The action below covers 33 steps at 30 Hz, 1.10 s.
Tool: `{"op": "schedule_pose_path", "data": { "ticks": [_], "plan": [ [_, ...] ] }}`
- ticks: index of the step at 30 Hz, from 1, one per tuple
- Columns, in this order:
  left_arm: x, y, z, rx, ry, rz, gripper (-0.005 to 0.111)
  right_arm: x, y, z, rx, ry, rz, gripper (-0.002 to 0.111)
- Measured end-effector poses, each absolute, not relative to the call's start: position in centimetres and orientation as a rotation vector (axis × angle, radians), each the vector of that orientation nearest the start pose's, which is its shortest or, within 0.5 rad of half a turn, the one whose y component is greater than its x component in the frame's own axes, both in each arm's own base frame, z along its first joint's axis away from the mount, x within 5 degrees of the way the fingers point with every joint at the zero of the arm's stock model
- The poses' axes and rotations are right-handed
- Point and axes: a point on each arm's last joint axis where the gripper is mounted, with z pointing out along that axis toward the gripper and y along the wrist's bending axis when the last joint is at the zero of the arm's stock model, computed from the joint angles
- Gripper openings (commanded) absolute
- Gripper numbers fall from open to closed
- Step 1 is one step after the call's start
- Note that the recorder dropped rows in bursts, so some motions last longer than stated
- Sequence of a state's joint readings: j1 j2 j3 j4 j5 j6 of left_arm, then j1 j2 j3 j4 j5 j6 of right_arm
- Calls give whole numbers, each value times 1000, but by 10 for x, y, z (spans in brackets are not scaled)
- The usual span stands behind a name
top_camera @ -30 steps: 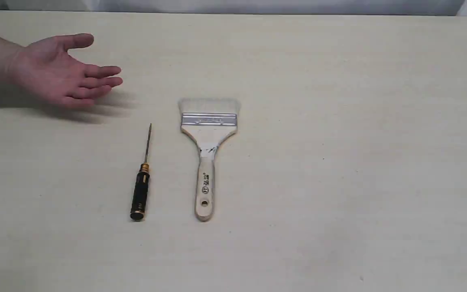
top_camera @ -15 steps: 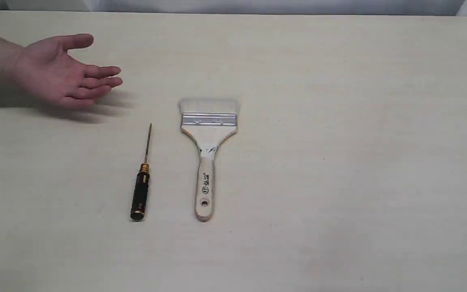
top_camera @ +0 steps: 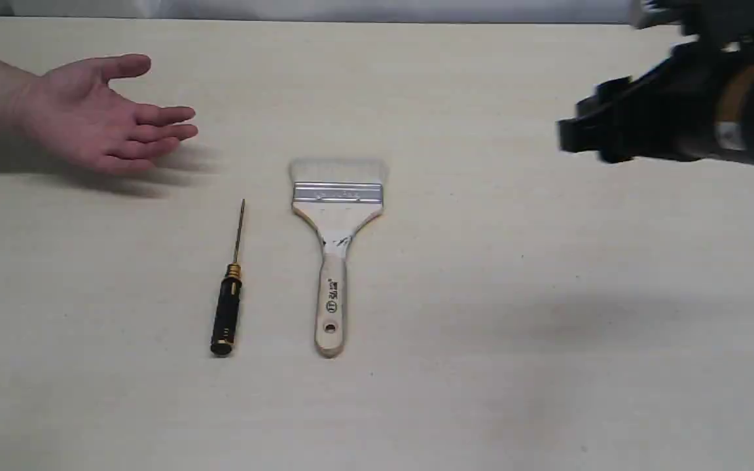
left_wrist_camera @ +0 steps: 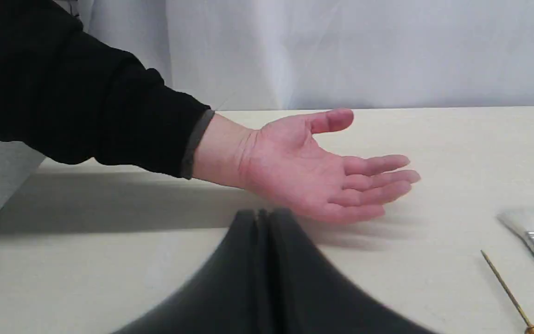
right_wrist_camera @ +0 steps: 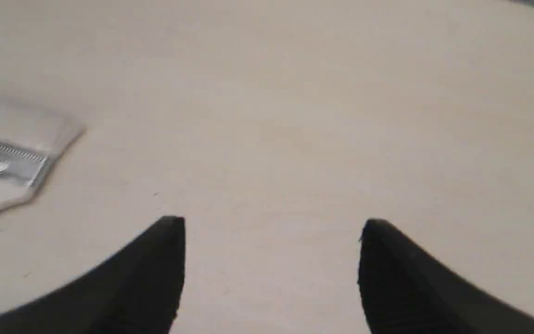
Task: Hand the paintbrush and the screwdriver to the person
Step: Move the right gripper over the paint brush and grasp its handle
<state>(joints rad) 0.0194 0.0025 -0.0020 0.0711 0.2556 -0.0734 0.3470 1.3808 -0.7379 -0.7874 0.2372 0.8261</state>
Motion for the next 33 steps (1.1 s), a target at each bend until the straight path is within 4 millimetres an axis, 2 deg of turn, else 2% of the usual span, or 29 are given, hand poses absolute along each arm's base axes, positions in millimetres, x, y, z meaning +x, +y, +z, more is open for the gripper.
{"op": "schedule_pose_path", "data": {
  "ticks": [6, 9, 14, 20, 33],
  "plan": [
    [55, 3, 191, -34, 1739, 26, 0, 281, 165, 198, -406, 2569, 67, 59],
    [55, 3, 191, -34, 1739, 26, 0, 289, 202, 187, -441, 2687, 134, 59],
    [55, 3, 191, -34, 1739, 26, 0, 307, 242, 177, -417, 2795, 203, 59],
    [55, 3, 191, -34, 1739, 26, 0, 319, 259, 160, -376, 2882, 233, 59],
    [55, 3, 191, -34, 1739, 26, 0, 326, 269, 119, -365, 2915, 279, 59]
  ]
}}
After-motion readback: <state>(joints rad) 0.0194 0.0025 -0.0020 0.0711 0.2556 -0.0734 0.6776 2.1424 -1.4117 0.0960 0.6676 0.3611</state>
